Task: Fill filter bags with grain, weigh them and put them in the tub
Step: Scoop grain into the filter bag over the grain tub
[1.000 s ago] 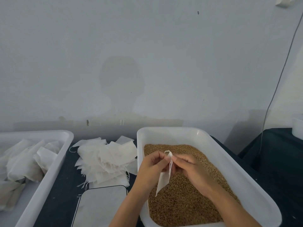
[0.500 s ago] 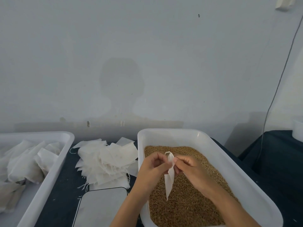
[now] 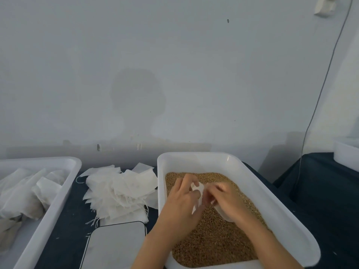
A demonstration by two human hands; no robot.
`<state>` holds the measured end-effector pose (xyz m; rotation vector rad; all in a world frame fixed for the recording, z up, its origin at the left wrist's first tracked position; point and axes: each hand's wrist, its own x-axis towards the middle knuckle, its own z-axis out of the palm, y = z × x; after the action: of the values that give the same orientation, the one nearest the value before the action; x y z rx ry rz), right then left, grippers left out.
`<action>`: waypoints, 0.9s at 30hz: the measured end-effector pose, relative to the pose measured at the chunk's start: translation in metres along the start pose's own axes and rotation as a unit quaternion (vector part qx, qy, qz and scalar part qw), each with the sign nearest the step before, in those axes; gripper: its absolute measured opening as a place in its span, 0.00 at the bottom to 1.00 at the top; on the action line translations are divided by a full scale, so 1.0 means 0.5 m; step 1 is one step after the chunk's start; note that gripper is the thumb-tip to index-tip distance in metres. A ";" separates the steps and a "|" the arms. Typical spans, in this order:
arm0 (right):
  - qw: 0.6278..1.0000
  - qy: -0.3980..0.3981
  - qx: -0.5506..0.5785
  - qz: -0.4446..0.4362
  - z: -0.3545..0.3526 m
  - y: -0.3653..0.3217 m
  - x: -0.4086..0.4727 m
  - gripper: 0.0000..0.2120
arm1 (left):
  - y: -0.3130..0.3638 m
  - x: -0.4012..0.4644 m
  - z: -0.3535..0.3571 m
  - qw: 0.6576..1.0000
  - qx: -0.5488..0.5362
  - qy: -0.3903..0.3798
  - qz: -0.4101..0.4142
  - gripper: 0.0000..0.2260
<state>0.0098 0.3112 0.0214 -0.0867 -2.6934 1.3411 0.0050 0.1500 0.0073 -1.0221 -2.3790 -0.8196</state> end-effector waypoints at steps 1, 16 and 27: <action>0.999 0.014 -0.015 0.030 -0.012 0.011 0.005 0.16 | -0.001 0.001 -0.003 1.000 0.010 0.006 0.005 0.09; 0.882 -0.084 -0.427 0.178 -0.081 0.083 -0.049 0.25 | -0.012 -0.001 0.008 0.992 -0.008 -0.034 -0.122 0.05; 0.845 -0.096 -0.520 0.077 -0.178 -0.024 -0.038 0.09 | -0.026 -0.005 -0.010 0.993 -0.003 0.016 -0.120 0.04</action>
<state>0.0413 0.3721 0.0822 -0.2784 -3.2782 -0.2684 -0.0025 0.1382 0.0051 -0.7274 -2.5040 -0.9186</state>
